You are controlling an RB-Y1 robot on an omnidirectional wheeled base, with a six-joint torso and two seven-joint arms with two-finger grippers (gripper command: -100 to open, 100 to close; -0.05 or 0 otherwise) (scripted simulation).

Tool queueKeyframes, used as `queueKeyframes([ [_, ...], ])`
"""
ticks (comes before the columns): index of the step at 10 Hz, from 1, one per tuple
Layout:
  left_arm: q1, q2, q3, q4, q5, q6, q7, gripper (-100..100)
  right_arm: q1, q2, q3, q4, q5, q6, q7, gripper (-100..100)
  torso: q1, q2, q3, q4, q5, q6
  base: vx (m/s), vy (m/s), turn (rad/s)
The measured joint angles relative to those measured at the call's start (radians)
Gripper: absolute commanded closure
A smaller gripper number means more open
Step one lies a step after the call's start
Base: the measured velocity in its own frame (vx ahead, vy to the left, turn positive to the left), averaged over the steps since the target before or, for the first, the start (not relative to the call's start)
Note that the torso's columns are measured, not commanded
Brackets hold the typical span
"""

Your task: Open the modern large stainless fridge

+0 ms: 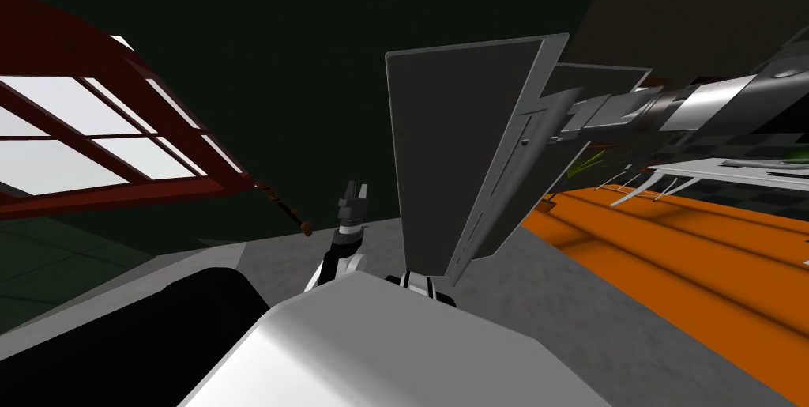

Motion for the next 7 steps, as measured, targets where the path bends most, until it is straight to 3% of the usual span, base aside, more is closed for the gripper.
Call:
queueKeyframes([
  [2, 0.000, 0.000, 0.000, 0.000, 0.000, 0.000, 0.000, 0, 0.001, -0.006, 0.005, 0.020, -0.004, 0.012, -0.003, 100, 0.000, 0.003, 0.004, -0.002, -0.004, 0.005, -0.095, 0.180, -0.201],
  [3, 0.000, 0.000, 0.000, 0.000, 0.000, 0.000, 0.000, 0, 0.006, 0.003, -0.008, 0.036, 0.032, 0.022, -0.028, 100, 0.002, 0.008, 0.009, -0.001, -0.004, 0.004, -0.149, 0.188, -0.187],
  [7, 0.000, 0.000, 0.000, 0.000, 0.000, 0.000, 0.000, 0, 0.022, -0.003, 0.012, 0.085, 0.043, 0.053, -0.029, 100, 0.010, 0.015, 0.014, 0.003, 0.002, 0.000, -0.104, 0.086, -0.129],
])
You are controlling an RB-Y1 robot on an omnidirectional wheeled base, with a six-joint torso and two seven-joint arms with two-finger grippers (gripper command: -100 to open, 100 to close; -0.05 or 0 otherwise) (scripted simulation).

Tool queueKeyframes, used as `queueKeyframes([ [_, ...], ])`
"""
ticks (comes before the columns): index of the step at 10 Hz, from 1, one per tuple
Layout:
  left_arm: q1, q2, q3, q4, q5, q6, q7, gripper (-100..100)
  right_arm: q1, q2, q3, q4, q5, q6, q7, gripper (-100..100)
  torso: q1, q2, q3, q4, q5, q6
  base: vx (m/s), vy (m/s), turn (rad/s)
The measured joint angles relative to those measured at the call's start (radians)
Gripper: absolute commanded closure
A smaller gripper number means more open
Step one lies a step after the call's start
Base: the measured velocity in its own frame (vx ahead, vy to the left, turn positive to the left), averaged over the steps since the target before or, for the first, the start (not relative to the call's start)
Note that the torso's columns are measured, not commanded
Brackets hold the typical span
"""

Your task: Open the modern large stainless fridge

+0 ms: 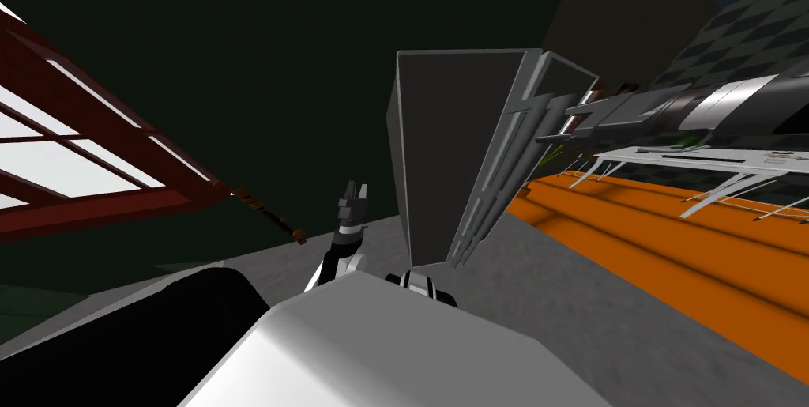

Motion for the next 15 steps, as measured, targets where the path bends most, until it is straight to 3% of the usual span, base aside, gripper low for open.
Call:
queueKeyframes([
  [2, 0.000, 0.000, 0.000, 0.000, 0.000, 0.000, 0.000, 0, 0.003, -0.015, 0.016, 0.023, -0.013, 0.017, 0.005, 100, 0.005, 0.006, 0.005, 0.002, 0.001, 0.002, -0.158, 0.169, -0.152],
  [4, 0.000, 0.000, 0.000, 0.000, 0.000, 0.000, 0.000, 0, 0.010, -0.027, 0.029, 0.034, -0.018, 0.014, 0.012, 100, -0.012, -0.011, -0.010, -0.004, -0.005, 0.003, -0.109, 0.147, -0.093],
  [5, 0.000, 0.000, 0.000, 0.000, 0.000, 0.000, 0.000, 0, 0.010, -0.027, 0.030, 0.035, -0.019, 0.015, 0.013, -100, -0.025, -0.025, -0.019, -0.009, -0.010, 0.002, 0.025, 0.114, -0.091],
  [6, 0.000, 0.000, 0.000, 0.000, 0.000, 0.000, 0.000, 0, 0.015, -0.049, 0.048, 0.057, -0.057, 0.021, 0.028, -100, -0.027, -0.033, -0.025, -0.012, -0.011, 0.003, 0.063, 0.117, -0.083],
  [10, 0.000, 0.000, 0.000, 0.000, 0.000, 0.000, 0.000, 0, 0.023, -0.052, 0.041, 0.089, 0.007, 0.028, -0.052, -100, -0.018, -0.019, -0.016, -0.007, -0.007, 0.003, 0.081, 0.097, -0.055],
  [12, 0.000, 0.000, 0.000, 0.000, 0.000, 0.000, 0.000, 0, 0.033, -0.076, 0.053, 0.116, -0.031, 0.034, -0.043, -100, -0.021, -0.015, -0.013, -0.005, -0.009, 0.004, 0.048, 0.090, -0.061],
  [15, 0.000, 0.000, 0.000, 0.000, 0.000, 0.000, 0.000, 0, 0.037, -0.095, 0.065, 0.163, -0.018, 0.039, -0.085, -100, -0.018, -0.020, -0.017, -0.007, -0.008, 0.003, 0.074, 0.142, -0.088],
])
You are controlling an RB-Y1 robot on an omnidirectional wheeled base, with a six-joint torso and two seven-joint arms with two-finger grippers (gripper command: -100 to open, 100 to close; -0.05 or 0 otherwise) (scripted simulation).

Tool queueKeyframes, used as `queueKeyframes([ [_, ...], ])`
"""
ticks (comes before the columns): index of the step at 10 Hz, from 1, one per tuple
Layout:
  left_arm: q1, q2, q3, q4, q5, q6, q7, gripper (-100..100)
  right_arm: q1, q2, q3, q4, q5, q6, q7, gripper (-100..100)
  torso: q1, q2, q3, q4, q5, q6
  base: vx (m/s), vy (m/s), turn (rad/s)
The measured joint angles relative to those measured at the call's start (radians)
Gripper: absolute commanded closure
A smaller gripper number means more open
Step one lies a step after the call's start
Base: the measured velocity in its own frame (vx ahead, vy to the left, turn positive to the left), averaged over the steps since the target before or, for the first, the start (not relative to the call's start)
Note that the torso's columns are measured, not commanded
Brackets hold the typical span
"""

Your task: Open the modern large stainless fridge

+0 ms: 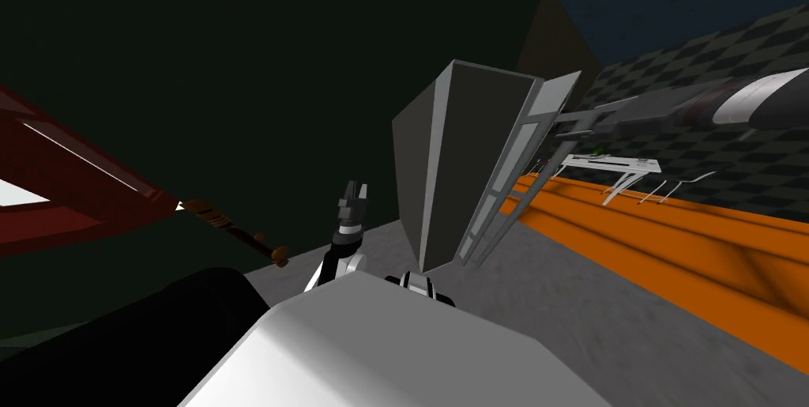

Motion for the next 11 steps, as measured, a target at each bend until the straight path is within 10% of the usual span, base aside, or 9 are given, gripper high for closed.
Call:
queueKeyframes([
  [6, 0.000, 0.000, 0.000, 0.000, 0.000, 0.000, 0.000, 0, 0.042, -0.060, 0.020, 0.102, -0.050, 0.018, -0.030, -100, 0.001, 0.000, 0.000, 0.000, 0.000, 0.000, 0.063, 0.128, -0.074],
  [8, 0.000, 0.000, 0.000, 0.000, 0.000, 0.000, 0.000, 0, -0.004, -0.061, 0.056, 0.118, 0.012, 0.024, -0.098, -100, 0.000, 0.001, 0.001, 0.001, 0.000, 0.000, 0.076, 0.148, -0.076],
  [11, 0.000, 0.000, 0.000, 0.000, 0.000, 0.000, 0.000, 0, 0.060, -0.100, 0.044, 0.175, -0.052, 0.041, -0.090, -100, -0.002, 0.002, 0.001, 0.001, -0.001, 0.001, 0.068, 0.138, -0.097],
])
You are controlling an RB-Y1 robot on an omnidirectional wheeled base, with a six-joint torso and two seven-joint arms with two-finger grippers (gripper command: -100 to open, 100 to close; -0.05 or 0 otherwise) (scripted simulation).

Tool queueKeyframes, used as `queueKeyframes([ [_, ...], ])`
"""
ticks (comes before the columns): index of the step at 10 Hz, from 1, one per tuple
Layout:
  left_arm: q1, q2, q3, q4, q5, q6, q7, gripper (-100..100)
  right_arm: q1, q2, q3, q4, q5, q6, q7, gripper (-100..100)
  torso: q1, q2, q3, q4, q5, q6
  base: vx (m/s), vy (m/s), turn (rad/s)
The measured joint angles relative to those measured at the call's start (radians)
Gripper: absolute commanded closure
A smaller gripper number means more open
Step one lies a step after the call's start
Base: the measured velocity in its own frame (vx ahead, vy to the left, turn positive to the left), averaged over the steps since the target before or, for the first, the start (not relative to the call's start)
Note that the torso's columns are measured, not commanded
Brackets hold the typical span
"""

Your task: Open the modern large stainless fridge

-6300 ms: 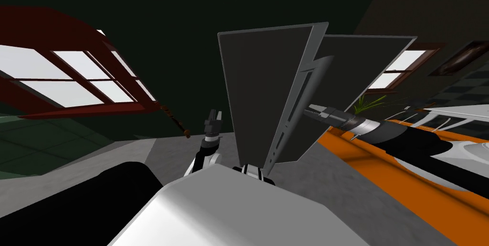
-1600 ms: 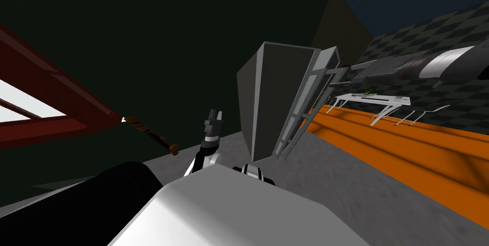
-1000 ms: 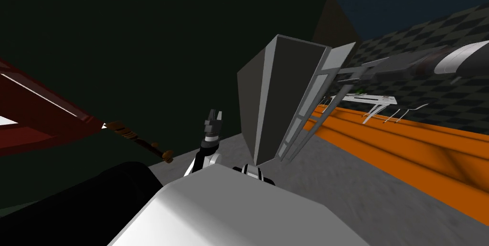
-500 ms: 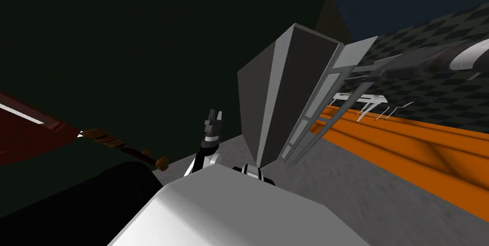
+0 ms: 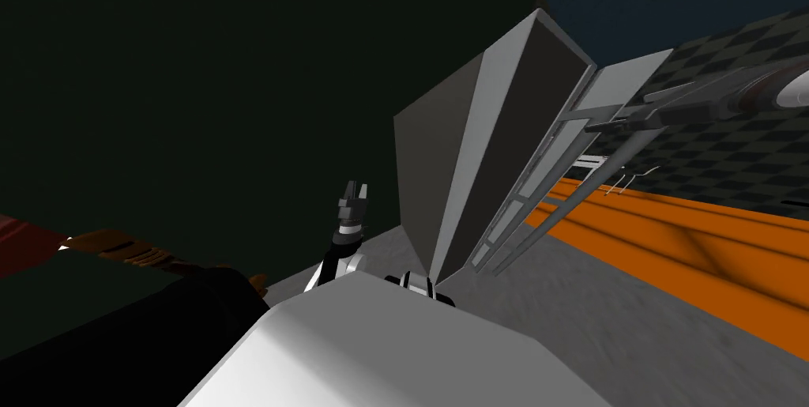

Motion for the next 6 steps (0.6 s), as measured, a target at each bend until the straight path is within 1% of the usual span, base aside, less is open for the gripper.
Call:
queueKeyframes([
  [1, 0.000, 0.000, 0.000, 0.000, 0.000, 0.000, 0.000, 0, 0.002, -0.008, 0.006, 0.017, 0.000, 0.005, -0.015, -100, 0.001, 0.000, 0.000, 0.000, 0.001, 0.000, 0.031, 0.070, -0.022],
  [2, 0.000, 0.000, 0.000, 0.000, 0.000, 0.000, 0.000, 0, 0.002, -0.009, 0.007, 0.018, 0.000, 0.006, -0.018, -100, -0.003, 0.001, 0.001, 0.000, 0.000, -0.001, 0.006, 0.015, 0.006],
  [3, 0.000, 0.000, 0.000, 0.000, 0.000, 0.000, 0.000, 0, 0.002, -0.009, 0.007, 0.018, 0.000, 0.006, -0.018, 100, -0.005, 0.002, 0.001, 0.001, -0.002, 0.000, 0.004, 0.007, 0.001],
  [4, 0.000, 0.000, 0.000, 0.000, 0.000, 0.000, 0.000, 0, 0.002, -0.009, 0.006, 0.019, 0.000, 0.006, -0.018, 100, -0.004, 0.002, 0.001, 0.000, -0.002, 0.000, -0.026, 0.127, -0.170],
  [5, 0.000, 0.000, 0.000, 0.000, 0.000, 0.000, 0.000, 0, -0.003, -0.016, 0.011, 0.034, 0.004, 0.009, -0.025, 100, 0.000, 0.004, 0.003, 0.000, -0.003, 0.006, -0.038, 0.205, -0.227],
  [6, 0.000, 0.000, 0.000, 0.000, 0.000, 0.000, 0.000, 0, 0.017, -0.028, 0.010, 0.058, -0.006, 0.017, -0.026, 100, 0.000, 0.006, 0.005, 0.000, -0.004, 0.005, -0.034, 0.197, -0.238],
])
